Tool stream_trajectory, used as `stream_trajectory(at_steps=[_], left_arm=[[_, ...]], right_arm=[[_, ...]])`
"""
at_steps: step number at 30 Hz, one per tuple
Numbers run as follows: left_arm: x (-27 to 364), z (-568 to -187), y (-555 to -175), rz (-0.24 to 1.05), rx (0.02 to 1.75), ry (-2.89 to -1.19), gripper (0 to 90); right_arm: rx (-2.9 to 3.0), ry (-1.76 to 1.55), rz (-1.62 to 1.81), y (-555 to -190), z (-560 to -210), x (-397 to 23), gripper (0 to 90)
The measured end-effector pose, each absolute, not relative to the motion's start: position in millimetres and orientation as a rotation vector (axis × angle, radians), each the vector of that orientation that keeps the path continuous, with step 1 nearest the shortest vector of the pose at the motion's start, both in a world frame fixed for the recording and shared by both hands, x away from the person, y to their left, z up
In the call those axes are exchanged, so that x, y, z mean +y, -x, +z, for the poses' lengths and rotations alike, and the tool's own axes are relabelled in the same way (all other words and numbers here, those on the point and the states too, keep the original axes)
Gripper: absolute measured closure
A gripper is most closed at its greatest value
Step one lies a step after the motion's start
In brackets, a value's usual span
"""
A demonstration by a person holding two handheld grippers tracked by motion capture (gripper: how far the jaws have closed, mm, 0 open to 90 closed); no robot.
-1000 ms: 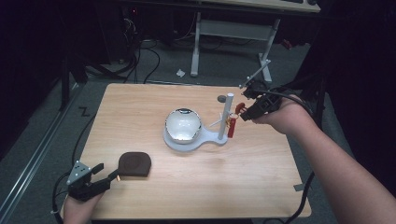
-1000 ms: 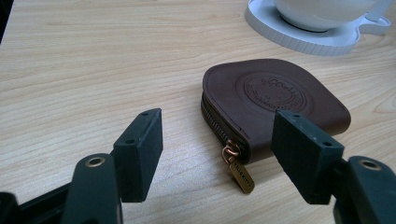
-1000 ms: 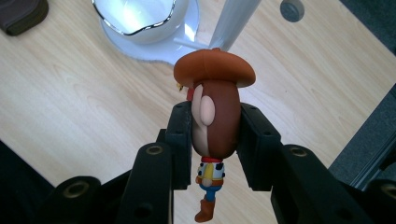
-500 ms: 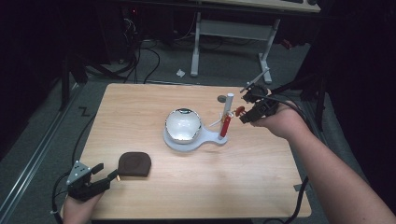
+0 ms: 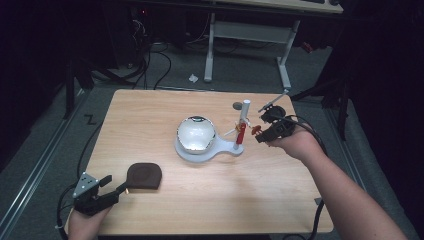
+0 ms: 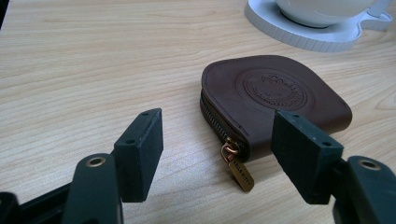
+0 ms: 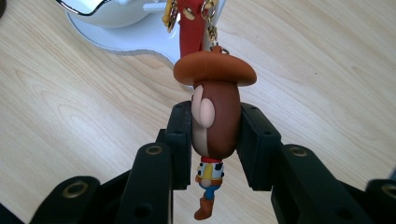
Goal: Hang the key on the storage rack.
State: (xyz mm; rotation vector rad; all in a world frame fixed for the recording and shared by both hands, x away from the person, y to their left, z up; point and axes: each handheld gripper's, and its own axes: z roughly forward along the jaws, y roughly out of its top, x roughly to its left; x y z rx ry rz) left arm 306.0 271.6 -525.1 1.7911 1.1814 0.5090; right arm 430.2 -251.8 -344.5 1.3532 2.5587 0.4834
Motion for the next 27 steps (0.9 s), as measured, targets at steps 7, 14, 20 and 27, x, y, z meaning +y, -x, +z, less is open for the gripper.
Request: stream_trajectory(at_steps=[7, 14, 20, 27], left_arm=[[271.0, -525.4, -305.9, 0.509, 1.183, -1.795, 34.8], [270.1, -526.0, -306.4, 0.507, 1.182, -1.803, 35.0], [269.4, -525.9, -306.1, 0.498, 1.180, -1.798, 34.9], [269.0, -524.6, -306.3, 0.480, 1.174, -1.791, 35.1]], right_arm=[[2.557, -1.371, 0.545, -430.6, -372.6, -251.6, 67.7], [2.508, -1.380, 0.629, -433.1, -391.2, -251.7, 67.5], [2.484, -1.388, 0.709, -437.4, -405.3, -250.5, 65.4], [2.461, -1.400, 0.733, -434.2, -413.5, -254.2, 53.7]])
